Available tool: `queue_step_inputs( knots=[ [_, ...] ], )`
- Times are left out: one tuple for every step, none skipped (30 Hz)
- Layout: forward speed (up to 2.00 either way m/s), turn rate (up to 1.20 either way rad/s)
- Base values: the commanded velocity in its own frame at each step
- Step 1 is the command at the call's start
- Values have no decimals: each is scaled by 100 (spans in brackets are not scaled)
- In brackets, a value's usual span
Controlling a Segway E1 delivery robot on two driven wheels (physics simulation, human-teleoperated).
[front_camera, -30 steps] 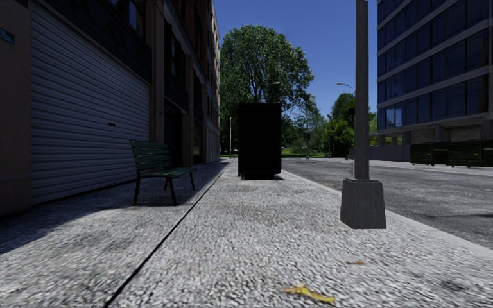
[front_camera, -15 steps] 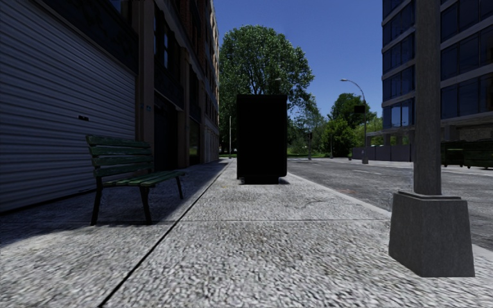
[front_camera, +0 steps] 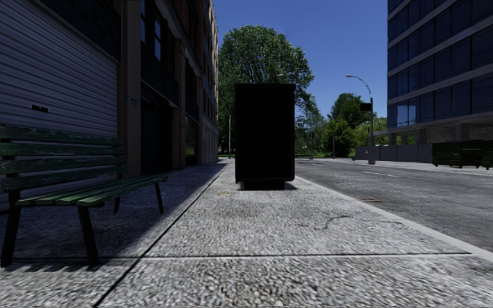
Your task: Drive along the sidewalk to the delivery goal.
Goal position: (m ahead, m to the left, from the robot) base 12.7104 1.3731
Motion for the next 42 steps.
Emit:
queue_step_inputs(
  knots=[
    [200,0],
    [200,0],
    [200,0],
    [200,0],
    [200,0],
    [200,0],
    [200,0],
    [200,0],
    [200,0],
    [200,0],
    [200,0],
    [200,0],
    [200,0],
    [200,0],
    [200,0],
    [200,0],
    [200,0],
    [200,0],
    [200,0],
    [200,0],
    [200,0],
    [200,0],
    [200,0],
    [200,0],
    [200,0],
    [200,0],
    [200,0],
    [200,1],
    [200,5],
    [200,9],
    [200,9],
    [200,13],
    [200,18],
    [199,21],
    [191,23],
    [191,23],
    [183,26],
    [171,30],
    [164,35],
    [160,41],
    [160,41],
    [156,46]
  ],
)
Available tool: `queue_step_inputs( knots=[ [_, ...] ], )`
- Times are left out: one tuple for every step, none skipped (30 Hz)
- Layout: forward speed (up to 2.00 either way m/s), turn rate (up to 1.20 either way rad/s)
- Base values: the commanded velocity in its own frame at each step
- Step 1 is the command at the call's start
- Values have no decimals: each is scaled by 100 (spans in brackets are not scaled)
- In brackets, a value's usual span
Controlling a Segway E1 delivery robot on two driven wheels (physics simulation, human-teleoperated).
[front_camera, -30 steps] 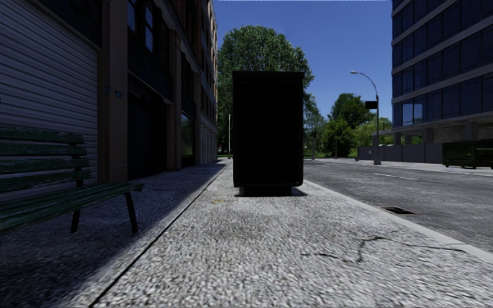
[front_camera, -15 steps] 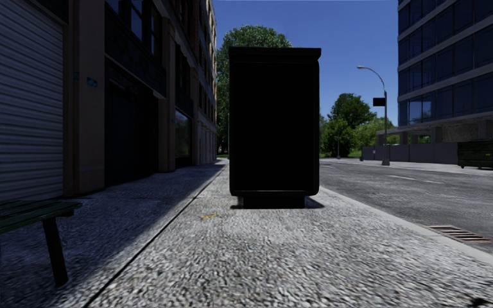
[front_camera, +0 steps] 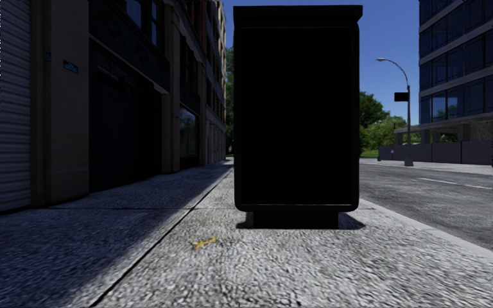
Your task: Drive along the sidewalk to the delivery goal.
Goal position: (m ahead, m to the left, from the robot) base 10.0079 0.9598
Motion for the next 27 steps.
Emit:
queue_step_inputs(
  knots=[
    [152,47],
    [151,47],
    [151,47],
    [150,47],
    [150,47],
    [150,47],
    [150,47],
    [150,47],
    [150,47],
    [150,47],
    [150,47],
    [149,47],
    [149,47],
    [149,47],
    [148,47],
    [147,47],
    [147,47],
    [145,48],
    [144,48],
    [144,51],
    [142,51],
    [142,51],
    [140,51],
    [139,51],
    [137,51],
    [137,51],
    [137,51]
  ],
)
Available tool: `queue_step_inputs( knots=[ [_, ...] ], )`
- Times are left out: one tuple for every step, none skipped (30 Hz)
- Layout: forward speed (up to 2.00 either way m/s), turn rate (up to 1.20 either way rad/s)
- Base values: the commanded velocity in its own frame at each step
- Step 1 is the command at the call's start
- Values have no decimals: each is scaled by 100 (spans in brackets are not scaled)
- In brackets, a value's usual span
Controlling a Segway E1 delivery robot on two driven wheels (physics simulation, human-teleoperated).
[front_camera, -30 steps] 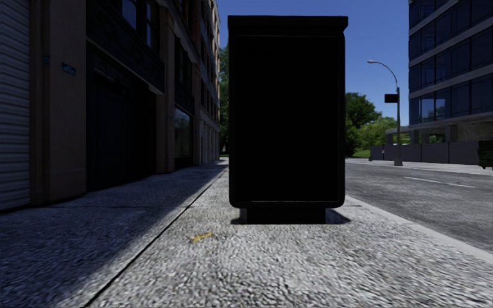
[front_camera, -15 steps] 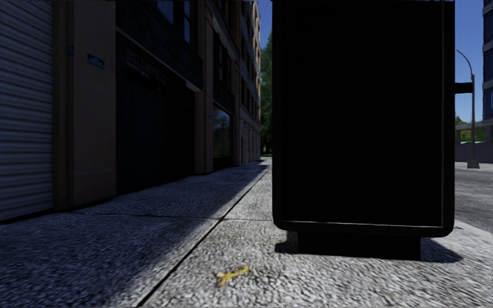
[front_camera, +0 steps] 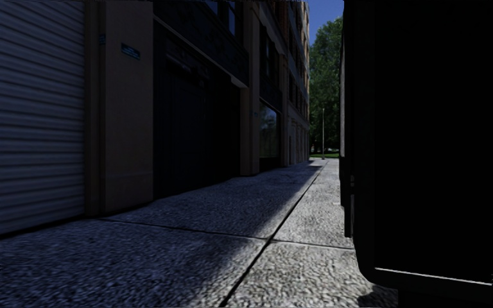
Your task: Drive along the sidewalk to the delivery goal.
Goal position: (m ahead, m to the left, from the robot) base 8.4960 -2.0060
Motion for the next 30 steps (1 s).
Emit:
queue_step_inputs(
  knots=[
    [136,51],
    [136,51],
    [136,51],
    [136,41],
    [136,41],
    [136,35],
    [136,24],
    [136,11],
    [136,11],
    [136,1],
    [136,0],
    [136,0],
    [136,0],
    [136,0],
    [136,-3],
    [136,-19],
    [136,-26],
    [136,-26],
    [136,-40],
    [136,-40],
    [136,-47],
    [136,-49],
    [136,-49],
    [136,-49],
    [136,-49],
    [136,-49],
    [136,-49],
    [136,-49],
    [136,-49],
    [136,-49]
  ],
)
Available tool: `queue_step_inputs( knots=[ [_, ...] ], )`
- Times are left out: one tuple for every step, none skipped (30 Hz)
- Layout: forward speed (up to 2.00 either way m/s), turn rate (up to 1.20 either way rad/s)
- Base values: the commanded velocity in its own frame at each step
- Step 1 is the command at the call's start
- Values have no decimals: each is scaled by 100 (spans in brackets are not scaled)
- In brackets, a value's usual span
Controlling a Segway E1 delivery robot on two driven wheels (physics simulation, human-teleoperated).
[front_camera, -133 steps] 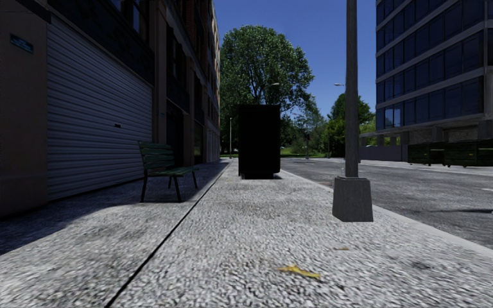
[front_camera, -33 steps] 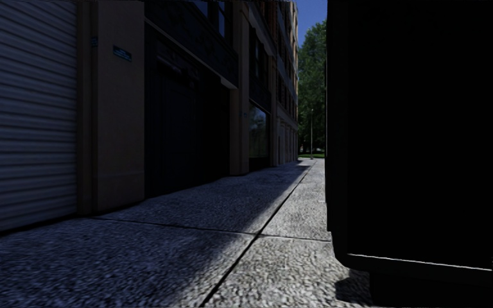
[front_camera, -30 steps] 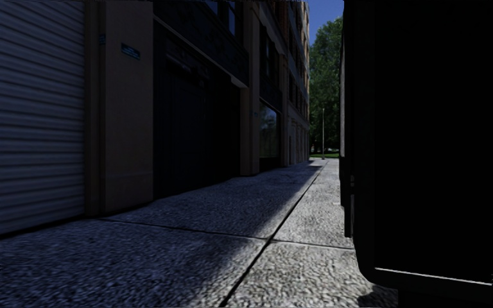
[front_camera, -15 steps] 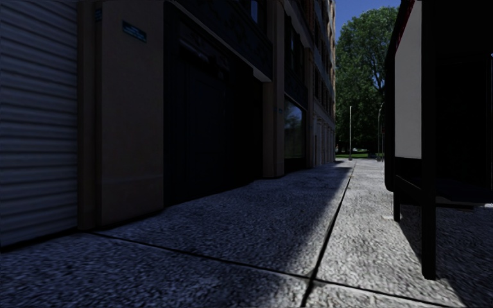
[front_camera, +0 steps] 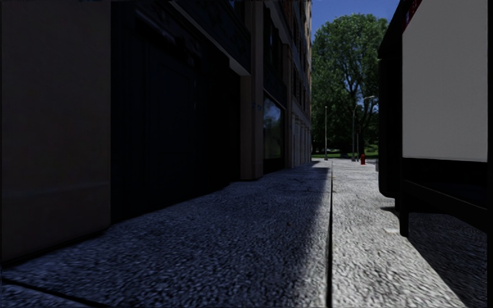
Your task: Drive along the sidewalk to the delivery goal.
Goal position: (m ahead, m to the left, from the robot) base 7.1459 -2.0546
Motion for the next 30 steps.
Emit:
queue_step_inputs(
  knots=[
    [136,-49],
    [136,-49],
    [136,-49],
    [136,-49],
    [136,-49],
    [136,-49],
    [136,-49],
    [136,-49],
    [136,-49],
    [136,-49],
    [136,-45],
    [136,-40],
    [136,-40],
    [136,-35],
    [136,-21],
    [136,-1],
    [136,-1],
    [143,0],
    [200,0],
    [200,0],
    [200,0],
    [200,0],
    [200,0],
    [200,0],
    [200,0],
    [200,0],
    [200,0],
    [200,-3],
    [200,-15],
    [200,-20]
  ],
)
